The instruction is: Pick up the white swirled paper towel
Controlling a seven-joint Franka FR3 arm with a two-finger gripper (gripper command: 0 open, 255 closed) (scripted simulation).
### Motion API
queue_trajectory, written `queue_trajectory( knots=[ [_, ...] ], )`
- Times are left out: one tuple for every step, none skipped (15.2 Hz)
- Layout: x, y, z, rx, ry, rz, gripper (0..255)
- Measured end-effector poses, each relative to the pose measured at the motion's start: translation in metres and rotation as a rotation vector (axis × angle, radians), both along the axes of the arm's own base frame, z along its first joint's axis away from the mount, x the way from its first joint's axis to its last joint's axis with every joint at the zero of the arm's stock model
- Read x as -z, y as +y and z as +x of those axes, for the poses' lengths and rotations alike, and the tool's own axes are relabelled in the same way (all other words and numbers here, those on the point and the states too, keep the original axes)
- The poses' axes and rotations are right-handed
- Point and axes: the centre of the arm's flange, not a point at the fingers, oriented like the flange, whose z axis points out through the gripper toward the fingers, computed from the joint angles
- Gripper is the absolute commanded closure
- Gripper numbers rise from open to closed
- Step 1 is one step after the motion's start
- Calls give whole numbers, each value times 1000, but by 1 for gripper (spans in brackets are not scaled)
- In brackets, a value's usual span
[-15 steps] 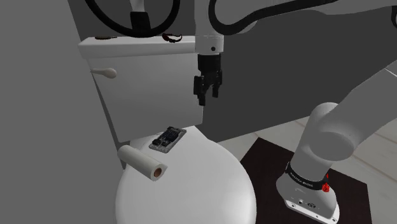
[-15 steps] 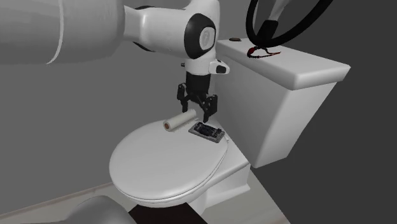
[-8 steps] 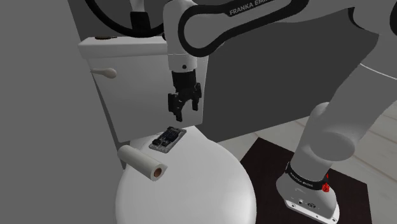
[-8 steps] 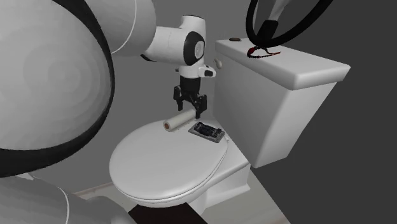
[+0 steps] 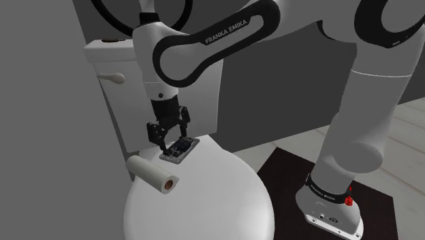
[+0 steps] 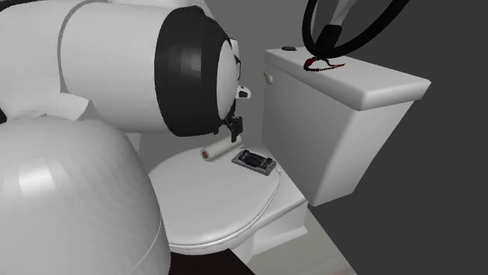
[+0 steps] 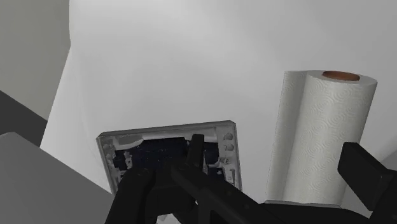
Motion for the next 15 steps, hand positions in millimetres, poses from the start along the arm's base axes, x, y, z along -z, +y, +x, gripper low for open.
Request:
queue_trajectory(
  knots=[
    [6, 8, 7, 1, 2, -4, 0],
    [13, 17, 14, 2, 4, -8, 0],
    [20, 28, 19, 2, 6, -13, 0],
    [29, 37, 24, 3, 7, -17, 0],
    [36, 48, 30, 3, 9, -21, 0],
    [45, 56, 36, 4, 11, -25, 0],
    [52, 70, 40, 4, 13, -29, 0],
    [57, 79, 45, 5, 15, -34, 0],
    [63, 84, 47, 5, 16, -36, 0],
    [68, 86, 49, 6, 16, -37, 0],
    [73, 88, 51, 6, 16, -38, 0],
    [78, 88, 51, 7, 17, -38, 0],
    [83, 88, 51, 7, 17, -39, 0],
    [88, 88, 51, 7, 16, -39, 0],
    [95, 88, 51, 7, 17, -39, 0]
  ],
)
